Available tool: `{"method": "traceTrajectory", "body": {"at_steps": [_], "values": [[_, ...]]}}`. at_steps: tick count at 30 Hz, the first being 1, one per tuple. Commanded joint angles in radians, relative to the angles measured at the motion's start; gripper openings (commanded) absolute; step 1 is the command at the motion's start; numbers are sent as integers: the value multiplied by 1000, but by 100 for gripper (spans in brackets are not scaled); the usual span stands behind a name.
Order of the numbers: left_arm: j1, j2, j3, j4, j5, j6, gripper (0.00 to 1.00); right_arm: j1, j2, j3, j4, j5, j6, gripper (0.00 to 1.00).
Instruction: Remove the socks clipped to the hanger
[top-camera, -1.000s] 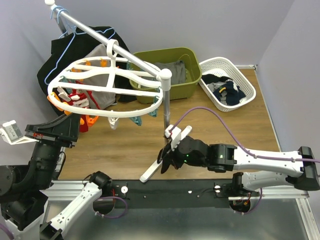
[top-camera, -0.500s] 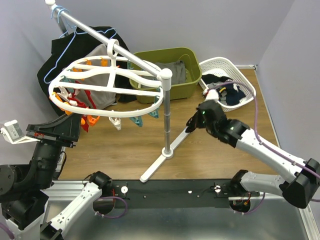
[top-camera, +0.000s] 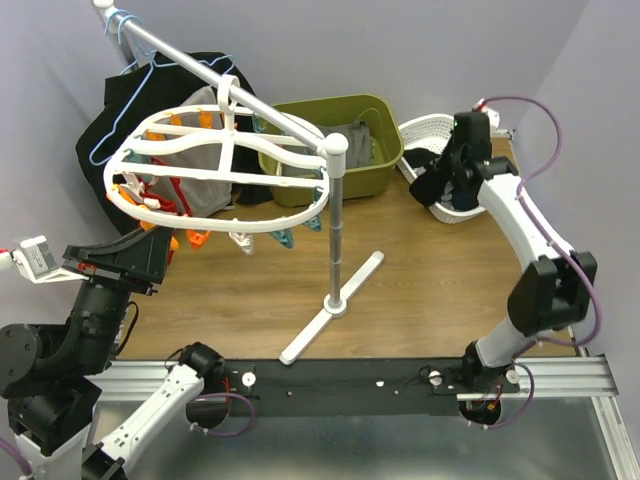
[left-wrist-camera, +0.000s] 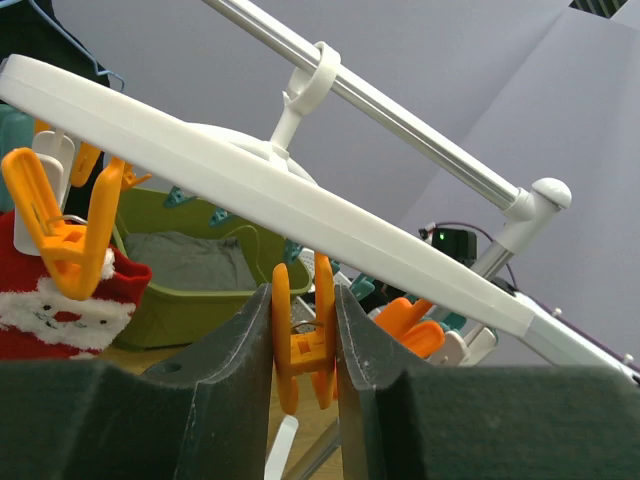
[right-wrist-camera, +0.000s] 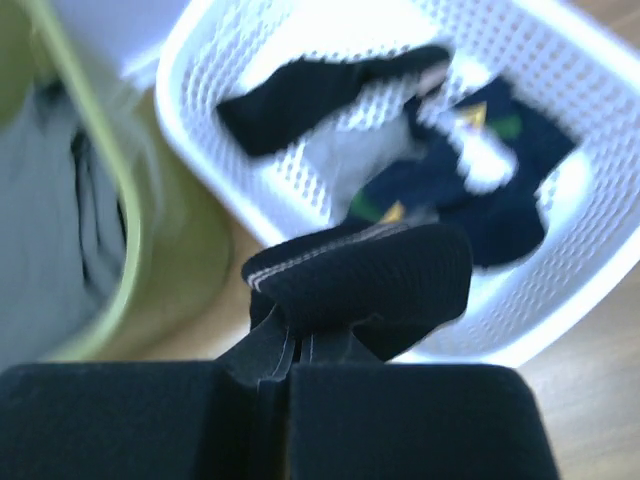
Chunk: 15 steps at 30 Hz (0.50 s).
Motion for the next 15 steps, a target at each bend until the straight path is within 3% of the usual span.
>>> {"method": "traceTrajectory", "body": {"at_steps": [1, 6, 9, 10, 15], "values": [[-2, -4, -13, 28, 63, -18, 0, -76, 227, 359, -57, 22, -8, 1], [-2, -20, -52, 52, 97, -40, 0, -102, 519, 778, -260, 36, -21, 4], [-2, -20, -55, 58, 106, -32, 0, -108, 677, 1003, -372, 24, -34, 24], [-2, -20, -56, 61, 109, -30, 0, -108, 696, 1024, -386, 21, -32, 38], [-2, -24, -55, 71, 132, -8, 0, -110, 648, 841, -324, -27, -18, 67]]}}
